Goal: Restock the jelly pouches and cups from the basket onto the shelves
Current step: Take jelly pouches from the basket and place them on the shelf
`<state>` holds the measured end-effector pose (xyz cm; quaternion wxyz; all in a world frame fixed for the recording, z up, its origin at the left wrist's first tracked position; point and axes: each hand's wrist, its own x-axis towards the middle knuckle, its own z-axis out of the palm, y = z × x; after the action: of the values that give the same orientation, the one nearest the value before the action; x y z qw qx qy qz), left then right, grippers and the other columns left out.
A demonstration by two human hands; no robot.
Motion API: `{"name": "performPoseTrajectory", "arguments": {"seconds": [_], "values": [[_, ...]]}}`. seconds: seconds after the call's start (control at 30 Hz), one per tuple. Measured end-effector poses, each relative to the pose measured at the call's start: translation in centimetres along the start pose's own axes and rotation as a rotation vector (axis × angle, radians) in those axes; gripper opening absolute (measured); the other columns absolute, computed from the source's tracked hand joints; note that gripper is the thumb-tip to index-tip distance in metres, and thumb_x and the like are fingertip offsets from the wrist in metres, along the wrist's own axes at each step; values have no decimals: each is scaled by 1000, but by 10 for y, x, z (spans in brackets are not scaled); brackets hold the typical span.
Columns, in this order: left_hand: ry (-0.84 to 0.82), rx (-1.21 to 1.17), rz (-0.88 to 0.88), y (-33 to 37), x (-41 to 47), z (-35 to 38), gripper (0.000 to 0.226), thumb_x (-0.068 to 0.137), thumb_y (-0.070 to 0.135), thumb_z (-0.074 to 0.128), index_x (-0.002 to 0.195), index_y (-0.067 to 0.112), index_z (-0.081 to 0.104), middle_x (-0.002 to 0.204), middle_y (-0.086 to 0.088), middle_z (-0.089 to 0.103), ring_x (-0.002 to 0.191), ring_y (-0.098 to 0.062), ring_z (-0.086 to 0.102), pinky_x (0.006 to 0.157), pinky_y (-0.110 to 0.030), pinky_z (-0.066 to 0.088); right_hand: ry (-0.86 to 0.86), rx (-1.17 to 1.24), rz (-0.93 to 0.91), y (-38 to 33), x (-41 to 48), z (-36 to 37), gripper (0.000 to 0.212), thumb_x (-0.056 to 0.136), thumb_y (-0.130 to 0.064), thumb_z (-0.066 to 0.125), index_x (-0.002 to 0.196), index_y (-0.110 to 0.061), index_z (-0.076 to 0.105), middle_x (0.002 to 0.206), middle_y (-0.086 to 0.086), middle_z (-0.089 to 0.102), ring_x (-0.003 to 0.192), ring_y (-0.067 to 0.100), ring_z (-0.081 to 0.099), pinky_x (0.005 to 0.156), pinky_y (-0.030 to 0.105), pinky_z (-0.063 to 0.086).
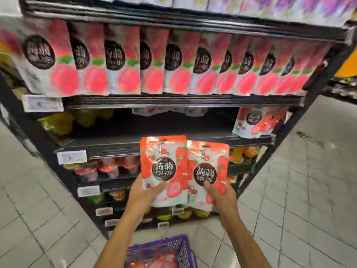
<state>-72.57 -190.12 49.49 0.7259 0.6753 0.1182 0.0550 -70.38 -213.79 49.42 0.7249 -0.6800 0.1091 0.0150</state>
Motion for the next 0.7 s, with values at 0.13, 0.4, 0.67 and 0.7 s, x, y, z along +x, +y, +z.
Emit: {"name": "performPoseTrajectory", "arguments": {"seconds": [0.13, 0.4, 0.67, 0.7], "values": [[-3, -58, 10, 15, 11, 21, 42, 74, 21, 83, 111, 29, 64, 100, 7, 76, 89, -12, 73, 64, -21, 56, 42, 48, -97, -21, 15, -18, 39, 73, -28, 82, 108, -20, 66, 100, 8, 75, 92, 23, 72, 79, 47, 60], [-57, -72, 43, 28, 42, 72, 43, 76, 17, 80, 115, 26, 64, 104, 5, 75, 92, -13, 73, 67, -24, 59, 95, 112, -126, -42, 63, -52, 52, 61, -41, 89, 108, -31, 68, 105, -1, 75, 98, 20, 72, 83, 47, 59], [-42, -40, 29, 32, 86, 119, 37, 76, 17, 82, 107, 28, 64, 97, 8, 76, 86, -11, 73, 60, -19, 56, 97, 94, -159, -49, 126, -74, 40, 68, -32, 88, 102, -39, 68, 100, -6, 75, 93, 14, 72, 81, 40, 60], [-44, -37, 31, 31, 90, 123, 36, 77, 17, 82, 107, 28, 64, 97, 8, 76, 86, -11, 73, 60, -19, 56, 103, 87, -165, -49, 133, -76, 39, 68, -32, 87, 101, -39, 68, 99, -7, 75, 92, 11, 72, 80, 37, 60]]}}
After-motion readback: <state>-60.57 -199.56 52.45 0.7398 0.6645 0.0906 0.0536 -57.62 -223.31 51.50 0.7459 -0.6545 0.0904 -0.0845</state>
